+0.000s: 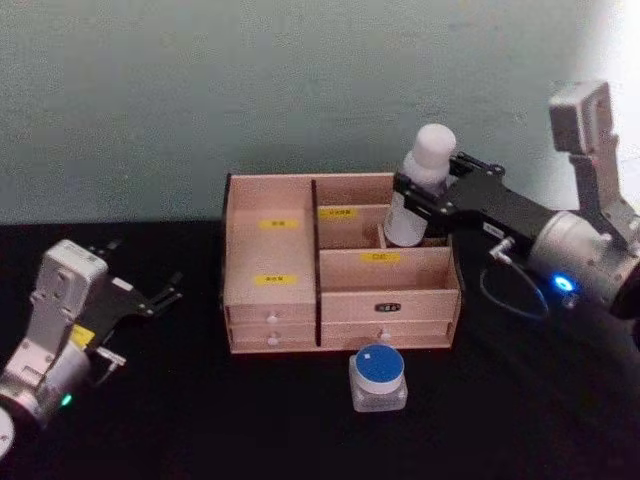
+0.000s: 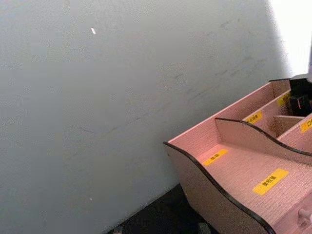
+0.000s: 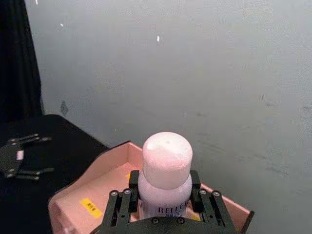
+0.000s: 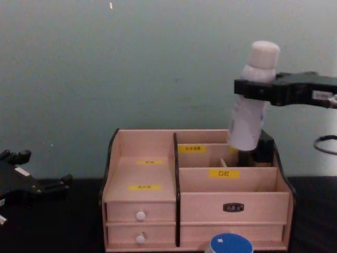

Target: Pick up the facial cleanser and watermelon frost from the table and place them into the tiered storage box.

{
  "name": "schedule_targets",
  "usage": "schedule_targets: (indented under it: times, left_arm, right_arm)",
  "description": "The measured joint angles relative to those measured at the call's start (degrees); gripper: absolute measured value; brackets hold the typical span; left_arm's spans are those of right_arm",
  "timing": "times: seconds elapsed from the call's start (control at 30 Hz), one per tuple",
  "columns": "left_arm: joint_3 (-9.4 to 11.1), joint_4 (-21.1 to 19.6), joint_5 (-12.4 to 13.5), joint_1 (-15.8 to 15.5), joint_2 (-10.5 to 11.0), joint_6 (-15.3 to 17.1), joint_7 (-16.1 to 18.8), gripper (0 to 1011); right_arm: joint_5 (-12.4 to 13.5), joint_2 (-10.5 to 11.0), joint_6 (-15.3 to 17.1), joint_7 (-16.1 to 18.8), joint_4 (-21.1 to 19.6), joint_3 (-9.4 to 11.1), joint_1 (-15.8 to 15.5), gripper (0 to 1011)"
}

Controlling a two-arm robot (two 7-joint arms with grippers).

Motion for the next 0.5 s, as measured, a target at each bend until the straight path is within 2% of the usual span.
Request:
schedule_targets:
  times: [0.17,0.5]
  left_arm:
    - [0.0,0.0,0.0,0.0,0.0,0.0,0.0,1001]
    - [0.0,0.0,0.0,0.0,0.0,0.0,0.0,1001]
  right_arm:
    - [-1.0,-2.5,0.5,0.0,4.1,-1.3,3.1,591]
    - [-1.2,-5.6,1.5,0.5,9.0,-2.5,6.0,591]
